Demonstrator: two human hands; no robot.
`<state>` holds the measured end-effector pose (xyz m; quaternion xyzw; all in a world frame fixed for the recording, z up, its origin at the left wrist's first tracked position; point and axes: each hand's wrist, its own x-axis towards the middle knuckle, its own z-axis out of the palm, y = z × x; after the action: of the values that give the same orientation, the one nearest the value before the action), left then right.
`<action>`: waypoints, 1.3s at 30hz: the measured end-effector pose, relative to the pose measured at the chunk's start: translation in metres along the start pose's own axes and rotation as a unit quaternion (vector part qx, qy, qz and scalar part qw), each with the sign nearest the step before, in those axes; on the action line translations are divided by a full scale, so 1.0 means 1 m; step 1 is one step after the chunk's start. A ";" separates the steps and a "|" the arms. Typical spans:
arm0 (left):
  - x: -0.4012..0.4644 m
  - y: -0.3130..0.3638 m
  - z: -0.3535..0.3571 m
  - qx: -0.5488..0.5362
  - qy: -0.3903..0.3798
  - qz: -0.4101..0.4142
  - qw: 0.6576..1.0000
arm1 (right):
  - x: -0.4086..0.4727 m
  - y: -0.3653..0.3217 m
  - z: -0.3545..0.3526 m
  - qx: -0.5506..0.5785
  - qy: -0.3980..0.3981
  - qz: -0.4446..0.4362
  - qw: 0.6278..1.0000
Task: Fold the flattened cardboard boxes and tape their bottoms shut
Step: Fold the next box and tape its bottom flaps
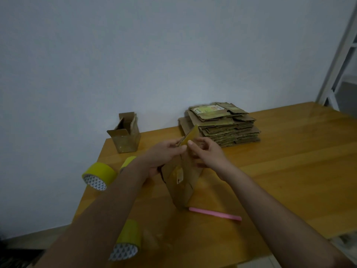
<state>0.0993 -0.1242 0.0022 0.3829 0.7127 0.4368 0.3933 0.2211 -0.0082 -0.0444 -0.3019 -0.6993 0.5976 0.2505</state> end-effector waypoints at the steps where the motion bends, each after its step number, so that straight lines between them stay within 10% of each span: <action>1: -0.003 0.000 0.000 -0.031 -0.009 -0.015 0.999 | 0.000 0.000 0.000 -0.013 0.002 0.005 1.000; 18: -0.012 0.001 -0.022 0.131 0.018 -0.060 0.989 | 0.000 -0.019 -0.009 -0.020 0.004 0.069 0.997; 30: -0.003 -0.001 -0.032 -0.002 0.265 -0.034 0.964 | -0.008 -0.028 -0.019 -0.114 -0.002 -0.016 0.993; 39: -0.005 -0.021 -0.023 0.139 0.310 0.072 0.938 | -0.017 -0.015 -0.025 -0.140 -0.110 -0.101 0.979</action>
<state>0.0761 -0.1430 -0.0085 0.3293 0.8234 0.4577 0.0637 0.2485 -0.0048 -0.0255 -0.1941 -0.8265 0.4946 0.1861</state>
